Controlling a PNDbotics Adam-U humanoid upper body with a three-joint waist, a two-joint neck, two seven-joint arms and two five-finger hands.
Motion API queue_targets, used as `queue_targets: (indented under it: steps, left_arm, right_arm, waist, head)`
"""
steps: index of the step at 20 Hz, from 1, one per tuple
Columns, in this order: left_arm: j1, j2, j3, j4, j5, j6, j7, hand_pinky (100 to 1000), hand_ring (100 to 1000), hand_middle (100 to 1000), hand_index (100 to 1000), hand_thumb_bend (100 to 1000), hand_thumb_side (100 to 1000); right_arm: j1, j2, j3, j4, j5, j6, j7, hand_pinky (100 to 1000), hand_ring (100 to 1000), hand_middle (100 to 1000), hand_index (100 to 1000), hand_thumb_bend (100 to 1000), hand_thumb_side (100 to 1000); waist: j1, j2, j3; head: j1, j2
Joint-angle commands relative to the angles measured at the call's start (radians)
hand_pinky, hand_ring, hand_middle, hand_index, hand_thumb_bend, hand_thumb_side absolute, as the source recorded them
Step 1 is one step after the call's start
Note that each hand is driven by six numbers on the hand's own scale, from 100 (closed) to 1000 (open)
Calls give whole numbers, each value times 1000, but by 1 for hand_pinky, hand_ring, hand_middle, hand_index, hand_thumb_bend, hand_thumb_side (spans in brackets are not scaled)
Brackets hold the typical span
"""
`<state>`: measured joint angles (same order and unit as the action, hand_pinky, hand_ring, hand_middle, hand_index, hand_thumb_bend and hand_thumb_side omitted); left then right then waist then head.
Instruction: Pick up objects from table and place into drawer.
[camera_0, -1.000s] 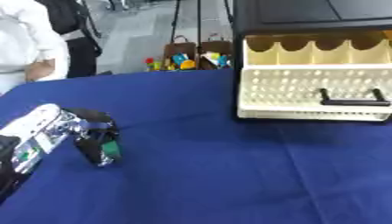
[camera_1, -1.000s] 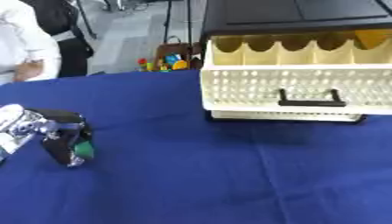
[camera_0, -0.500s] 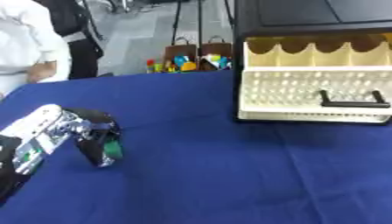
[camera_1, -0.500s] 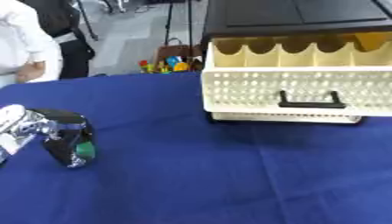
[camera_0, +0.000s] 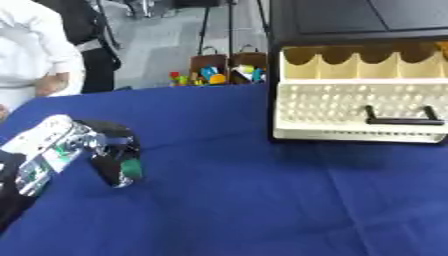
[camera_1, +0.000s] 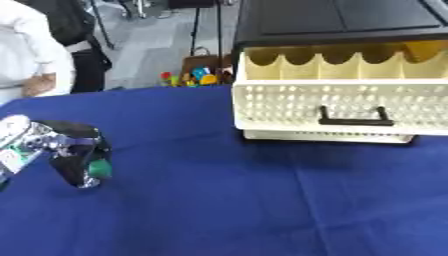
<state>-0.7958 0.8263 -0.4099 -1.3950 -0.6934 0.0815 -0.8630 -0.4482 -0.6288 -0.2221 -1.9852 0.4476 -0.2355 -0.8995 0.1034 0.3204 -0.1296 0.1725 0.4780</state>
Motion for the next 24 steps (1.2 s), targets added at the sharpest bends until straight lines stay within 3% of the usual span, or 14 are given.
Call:
queue_targets:
  steps: [1,24]
  left_arm:
    - [-27,36,15,-29,-3,5,-9,334,390,436,585,159,325]
    - [-226,-28,24,-86,-3,15,-44,307,363,411,552,114,295]
  right_arm:
    - [-7,-17,-8,-15,0,-7,-8,346,491,457,730,139,736]
    - [3,-14,24,-15,-16,-8,-8,345,492,457,728,137,736]
  waist:
    - [-3,-29,2]
    - [15,-84,-10]
  head:
    - [-1,7]
    - [0,37]
